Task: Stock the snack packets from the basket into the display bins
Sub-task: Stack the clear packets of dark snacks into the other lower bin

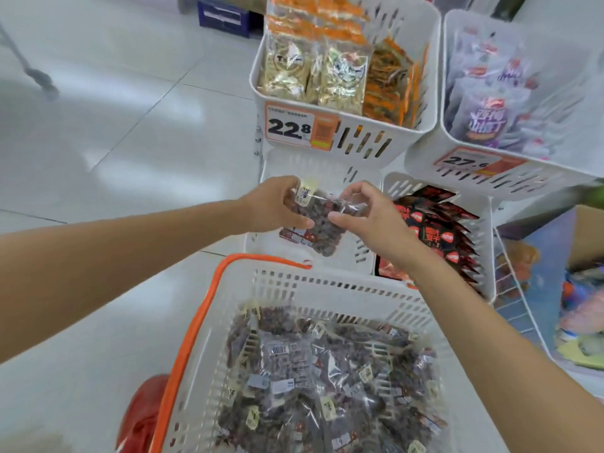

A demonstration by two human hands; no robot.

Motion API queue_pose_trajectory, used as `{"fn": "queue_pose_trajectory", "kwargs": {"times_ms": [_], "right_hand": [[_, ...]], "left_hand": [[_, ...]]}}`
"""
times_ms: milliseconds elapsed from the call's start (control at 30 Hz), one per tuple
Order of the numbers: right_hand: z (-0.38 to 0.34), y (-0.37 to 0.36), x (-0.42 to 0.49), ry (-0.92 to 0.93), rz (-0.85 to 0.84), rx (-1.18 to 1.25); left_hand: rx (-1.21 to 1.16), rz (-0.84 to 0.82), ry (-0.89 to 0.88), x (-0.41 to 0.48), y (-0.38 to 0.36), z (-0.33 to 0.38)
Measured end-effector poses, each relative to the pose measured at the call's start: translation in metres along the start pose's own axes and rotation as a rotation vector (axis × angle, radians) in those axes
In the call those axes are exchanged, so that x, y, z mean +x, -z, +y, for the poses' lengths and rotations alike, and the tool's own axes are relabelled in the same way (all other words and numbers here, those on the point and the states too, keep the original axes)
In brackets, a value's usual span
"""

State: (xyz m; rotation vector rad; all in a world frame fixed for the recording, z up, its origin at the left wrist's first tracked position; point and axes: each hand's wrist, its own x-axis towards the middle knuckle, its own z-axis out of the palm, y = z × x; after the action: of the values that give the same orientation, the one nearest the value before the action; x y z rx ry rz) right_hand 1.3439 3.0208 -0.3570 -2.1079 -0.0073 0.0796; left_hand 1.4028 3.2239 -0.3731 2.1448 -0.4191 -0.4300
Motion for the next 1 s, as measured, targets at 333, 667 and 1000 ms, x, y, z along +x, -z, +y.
{"fn": "queue_pose_trajectory", "kwargs": {"times_ms": [333, 667, 1000], "right_hand": [[0.087, -0.062, 0.08, 0.005, -0.126, -0.296], [0.118, -0.09, 0.103, -0.273, -0.645, -0.234], [0.121, -0.101, 0.106, -0.284, -0.687, -0.156]], "left_hand": [[0.563, 0.061, -0.176, 0.064, -0.005, -0.113], [0.748, 0.008, -0.299, 0.046, 0.009, -0.157], [0.614, -0.171, -0.249, 0.028, 0.005, -0.159]]}}
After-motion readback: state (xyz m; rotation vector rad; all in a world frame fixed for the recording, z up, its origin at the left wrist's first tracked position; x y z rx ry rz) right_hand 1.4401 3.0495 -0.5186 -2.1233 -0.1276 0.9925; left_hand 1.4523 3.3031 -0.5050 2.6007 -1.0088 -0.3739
